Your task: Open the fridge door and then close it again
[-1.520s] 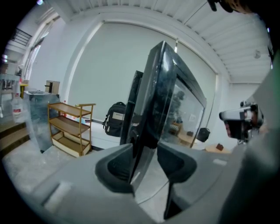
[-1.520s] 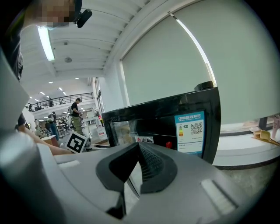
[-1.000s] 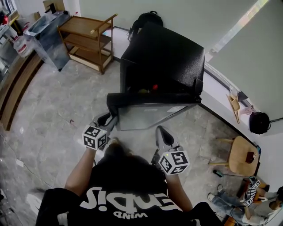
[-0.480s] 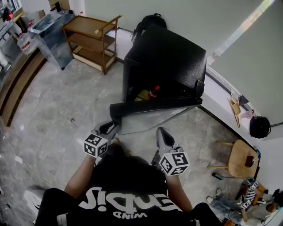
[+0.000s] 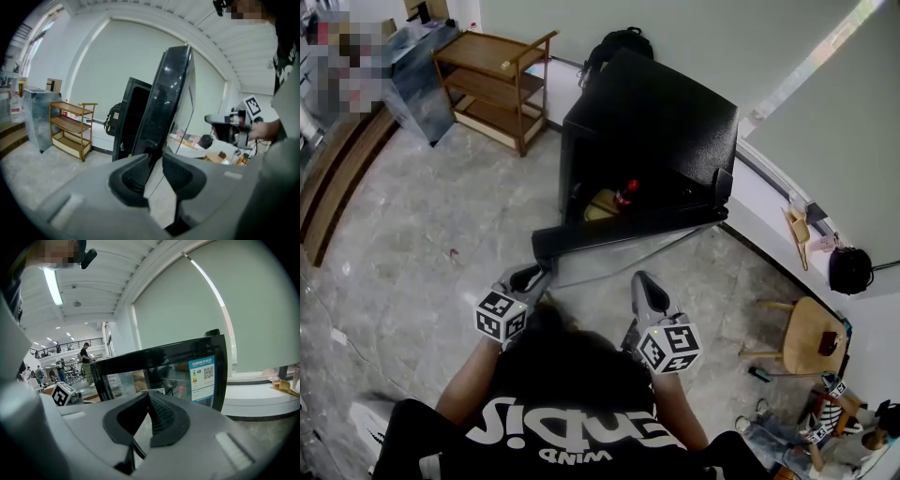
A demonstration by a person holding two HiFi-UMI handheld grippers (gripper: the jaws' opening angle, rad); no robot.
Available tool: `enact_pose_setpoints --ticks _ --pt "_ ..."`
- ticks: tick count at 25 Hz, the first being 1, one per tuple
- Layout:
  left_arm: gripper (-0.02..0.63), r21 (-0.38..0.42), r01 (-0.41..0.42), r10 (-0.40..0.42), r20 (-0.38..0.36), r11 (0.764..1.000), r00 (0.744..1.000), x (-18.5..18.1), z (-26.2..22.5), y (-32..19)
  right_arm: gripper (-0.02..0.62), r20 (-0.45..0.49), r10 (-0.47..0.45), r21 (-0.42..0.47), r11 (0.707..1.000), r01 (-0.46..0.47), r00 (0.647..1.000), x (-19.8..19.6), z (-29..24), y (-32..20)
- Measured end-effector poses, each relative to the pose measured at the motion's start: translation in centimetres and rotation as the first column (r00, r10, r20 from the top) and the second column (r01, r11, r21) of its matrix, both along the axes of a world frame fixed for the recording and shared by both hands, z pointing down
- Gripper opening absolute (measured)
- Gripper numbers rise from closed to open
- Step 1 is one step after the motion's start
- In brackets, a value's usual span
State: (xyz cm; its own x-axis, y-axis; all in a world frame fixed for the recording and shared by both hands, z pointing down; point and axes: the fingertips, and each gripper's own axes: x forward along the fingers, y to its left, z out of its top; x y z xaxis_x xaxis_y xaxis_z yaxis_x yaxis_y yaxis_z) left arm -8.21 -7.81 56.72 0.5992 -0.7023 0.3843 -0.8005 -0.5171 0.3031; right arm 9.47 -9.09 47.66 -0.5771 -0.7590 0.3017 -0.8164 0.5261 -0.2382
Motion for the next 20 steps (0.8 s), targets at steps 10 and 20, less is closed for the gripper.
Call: enact_pose_setpoints --ticks 10,20 --pt "0.094 0.000 0.000 0.000 0.021 1.000 1.000 0.0 0.1 -0.4 -0.003 0.007 -0.006 0.002 1.000 0.006 1.000 -0.2 -0.1 -0.6" --pt "0.104 0.003 0.015 -0.015 0.030 1.000 0.999 -0.9 0.2 -3.0 -0.002 0.007 -0.002 -0.005 1.000 0.002 1.000 -0.6 0.2 -2.3"
